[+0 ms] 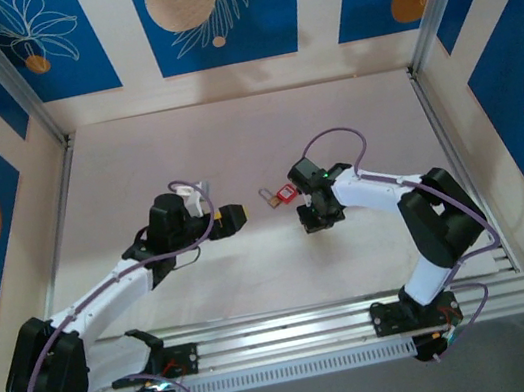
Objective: Unlock with the key
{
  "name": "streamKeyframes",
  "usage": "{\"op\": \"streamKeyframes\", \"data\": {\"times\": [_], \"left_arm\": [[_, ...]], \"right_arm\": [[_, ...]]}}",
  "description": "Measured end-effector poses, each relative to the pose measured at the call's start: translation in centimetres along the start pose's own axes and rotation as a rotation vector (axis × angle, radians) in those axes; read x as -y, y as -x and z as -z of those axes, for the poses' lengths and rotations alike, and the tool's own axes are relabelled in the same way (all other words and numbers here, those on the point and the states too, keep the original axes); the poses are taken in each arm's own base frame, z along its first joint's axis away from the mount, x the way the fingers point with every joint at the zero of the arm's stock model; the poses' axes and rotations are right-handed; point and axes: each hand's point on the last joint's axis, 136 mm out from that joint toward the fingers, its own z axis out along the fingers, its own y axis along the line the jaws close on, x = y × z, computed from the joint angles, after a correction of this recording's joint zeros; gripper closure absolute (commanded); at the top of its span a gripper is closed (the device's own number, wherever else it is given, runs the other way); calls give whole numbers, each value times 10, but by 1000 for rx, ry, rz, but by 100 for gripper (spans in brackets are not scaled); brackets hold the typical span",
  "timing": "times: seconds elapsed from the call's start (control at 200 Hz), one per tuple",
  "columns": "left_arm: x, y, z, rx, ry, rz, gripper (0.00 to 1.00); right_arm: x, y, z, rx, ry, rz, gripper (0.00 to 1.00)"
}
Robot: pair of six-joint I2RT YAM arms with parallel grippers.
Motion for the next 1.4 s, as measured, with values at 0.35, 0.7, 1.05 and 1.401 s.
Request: {"op": "streamKeyframes", "data": {"times": [0.35, 0.7, 1.05, 1.401], "left_arm": [[7, 8, 1, 18, 5, -44, 0], [44, 18, 23, 267, -92, -296, 3], [45, 47, 13, 315, -7, -402, 3], [65, 4, -8, 374, -130, -701, 1]], "right_arm": [[4, 5, 11, 47, -35, 15, 99], [-10, 30, 66, 191, 5, 39, 99], [-34, 41, 115, 279, 81, 75, 99], [-59, 62, 170, 381, 182, 99, 99]]}}
